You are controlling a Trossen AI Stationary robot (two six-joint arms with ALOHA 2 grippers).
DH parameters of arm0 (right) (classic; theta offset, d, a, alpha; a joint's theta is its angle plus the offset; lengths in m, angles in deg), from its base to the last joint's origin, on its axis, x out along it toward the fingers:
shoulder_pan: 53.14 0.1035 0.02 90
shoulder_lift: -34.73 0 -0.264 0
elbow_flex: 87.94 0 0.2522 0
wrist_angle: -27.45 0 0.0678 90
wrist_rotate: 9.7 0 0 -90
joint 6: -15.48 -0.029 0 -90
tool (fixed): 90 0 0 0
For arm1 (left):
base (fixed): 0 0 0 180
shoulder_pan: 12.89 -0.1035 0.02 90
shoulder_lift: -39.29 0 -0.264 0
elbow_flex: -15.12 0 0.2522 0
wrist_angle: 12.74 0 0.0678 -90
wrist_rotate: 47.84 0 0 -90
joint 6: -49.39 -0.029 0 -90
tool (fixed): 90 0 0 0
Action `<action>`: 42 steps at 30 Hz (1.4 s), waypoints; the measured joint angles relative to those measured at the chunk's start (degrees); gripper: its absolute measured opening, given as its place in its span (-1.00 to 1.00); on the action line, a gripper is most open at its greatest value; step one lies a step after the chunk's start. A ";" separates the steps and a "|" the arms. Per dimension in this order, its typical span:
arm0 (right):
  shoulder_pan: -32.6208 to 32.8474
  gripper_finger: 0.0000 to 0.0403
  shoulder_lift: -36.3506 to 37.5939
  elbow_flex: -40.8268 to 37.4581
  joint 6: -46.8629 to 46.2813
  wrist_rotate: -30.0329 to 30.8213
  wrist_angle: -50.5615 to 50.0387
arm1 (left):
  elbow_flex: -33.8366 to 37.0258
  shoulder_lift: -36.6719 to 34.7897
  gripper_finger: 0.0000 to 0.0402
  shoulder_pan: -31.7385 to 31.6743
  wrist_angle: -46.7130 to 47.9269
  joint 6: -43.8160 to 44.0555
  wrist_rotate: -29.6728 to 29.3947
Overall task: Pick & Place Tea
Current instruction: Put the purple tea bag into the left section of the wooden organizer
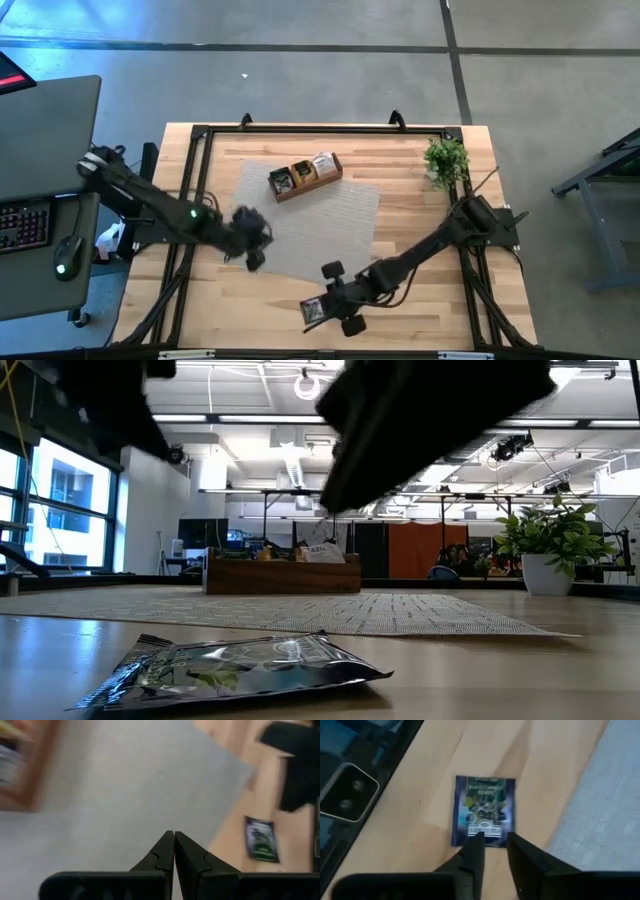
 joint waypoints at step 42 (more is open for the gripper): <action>-6.51 -1.00 -7.42 -14.65 8.92 -11.06 34.46 | 5.85 35.40 -0.21 9.53 -55.33 26.94 18.29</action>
